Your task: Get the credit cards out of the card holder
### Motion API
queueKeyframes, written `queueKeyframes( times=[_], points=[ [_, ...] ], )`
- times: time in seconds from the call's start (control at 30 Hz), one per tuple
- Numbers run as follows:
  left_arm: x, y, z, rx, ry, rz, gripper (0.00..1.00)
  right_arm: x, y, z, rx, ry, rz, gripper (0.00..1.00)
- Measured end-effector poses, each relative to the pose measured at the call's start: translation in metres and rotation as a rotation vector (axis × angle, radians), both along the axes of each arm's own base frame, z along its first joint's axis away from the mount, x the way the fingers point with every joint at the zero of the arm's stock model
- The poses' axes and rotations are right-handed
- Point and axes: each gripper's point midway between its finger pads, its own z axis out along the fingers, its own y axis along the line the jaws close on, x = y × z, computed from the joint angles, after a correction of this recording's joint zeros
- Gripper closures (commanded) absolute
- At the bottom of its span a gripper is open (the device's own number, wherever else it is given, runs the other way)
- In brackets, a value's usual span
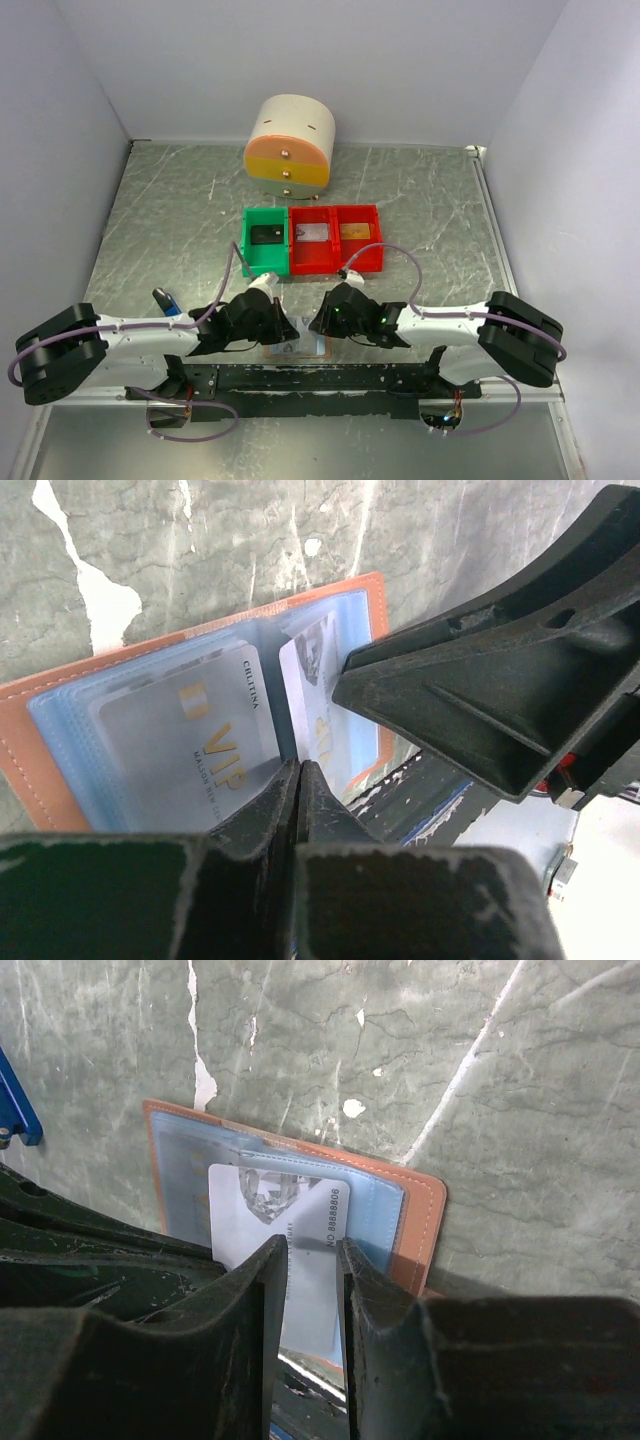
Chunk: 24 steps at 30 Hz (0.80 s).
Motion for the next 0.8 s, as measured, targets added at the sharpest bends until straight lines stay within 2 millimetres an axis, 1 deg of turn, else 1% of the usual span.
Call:
queueKeyframes(
  times=[0.1,0.3,0.5,0.67,0.8],
  points=[
    [0.001,0.0,0.002,-0.01,0.005,0.014,0.93,0.001,-0.001,0.0,0.0,-0.002,-0.005,0.72],
    [0.001,0.008,0.008,-0.028,0.0,0.047,0.92,0.0,-0.006,0.001,0.007,-0.008,-0.006,0.72],
    [0.001,0.012,0.007,-0.016,-0.001,0.059,0.92,0.0,-0.008,0.001,-0.003,-0.016,0.008,0.7],
    [0.0,0.013,0.0,0.009,0.012,0.058,0.92,-0.004,-0.012,0.007,-0.02,-0.052,0.071,0.66],
    [0.001,0.012,-0.001,0.013,0.014,0.058,0.91,-0.005,-0.008,0.019,0.001,-0.09,0.128,0.65]
  ],
)
